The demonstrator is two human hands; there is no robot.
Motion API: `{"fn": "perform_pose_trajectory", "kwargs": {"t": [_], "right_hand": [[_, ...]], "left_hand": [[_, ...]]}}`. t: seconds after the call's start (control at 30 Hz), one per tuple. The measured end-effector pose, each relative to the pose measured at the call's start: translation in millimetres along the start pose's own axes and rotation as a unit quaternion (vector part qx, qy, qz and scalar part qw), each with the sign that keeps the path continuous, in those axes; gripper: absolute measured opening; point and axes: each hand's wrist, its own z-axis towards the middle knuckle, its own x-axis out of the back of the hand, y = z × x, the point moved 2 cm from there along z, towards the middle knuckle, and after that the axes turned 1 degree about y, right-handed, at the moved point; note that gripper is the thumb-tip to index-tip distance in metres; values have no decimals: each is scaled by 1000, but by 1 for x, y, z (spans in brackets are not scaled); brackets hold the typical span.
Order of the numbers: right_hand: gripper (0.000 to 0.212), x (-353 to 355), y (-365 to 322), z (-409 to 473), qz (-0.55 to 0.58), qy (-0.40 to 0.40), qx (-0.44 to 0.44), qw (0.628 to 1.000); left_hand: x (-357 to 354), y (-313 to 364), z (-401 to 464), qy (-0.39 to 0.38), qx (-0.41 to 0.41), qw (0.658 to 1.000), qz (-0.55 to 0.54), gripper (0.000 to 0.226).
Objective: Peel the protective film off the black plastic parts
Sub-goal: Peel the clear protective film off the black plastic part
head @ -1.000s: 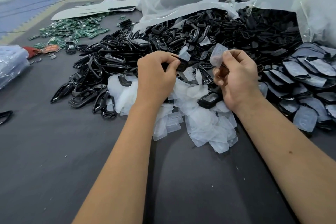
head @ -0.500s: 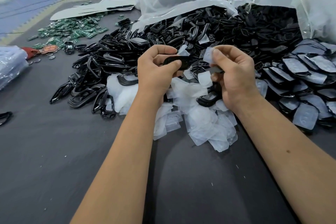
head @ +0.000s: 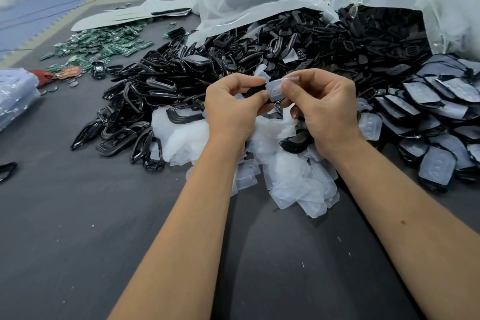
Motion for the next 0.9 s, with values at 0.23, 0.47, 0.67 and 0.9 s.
{"fn": "perform_pose_trajectory", "kwargs": {"t": [0.23, 0.47, 0.67, 0.9], "right_hand": [[5, 2, 2, 1, -19, 7, -2, 1000], [13, 3, 2, 2, -30, 15, 8, 999], [17, 9, 0, 5, -6, 92, -26, 995], [25, 14, -6, 8, -378, -112, 72, 916]], "left_hand": [[-1, 2, 0, -27, 37, 999, -25, 20], [1, 2, -1, -34, 39, 998, -35, 28], [3, 2, 1, 37, 24, 998, -37, 22], [9, 0, 6, 92, 23, 995, -15, 24]]}}
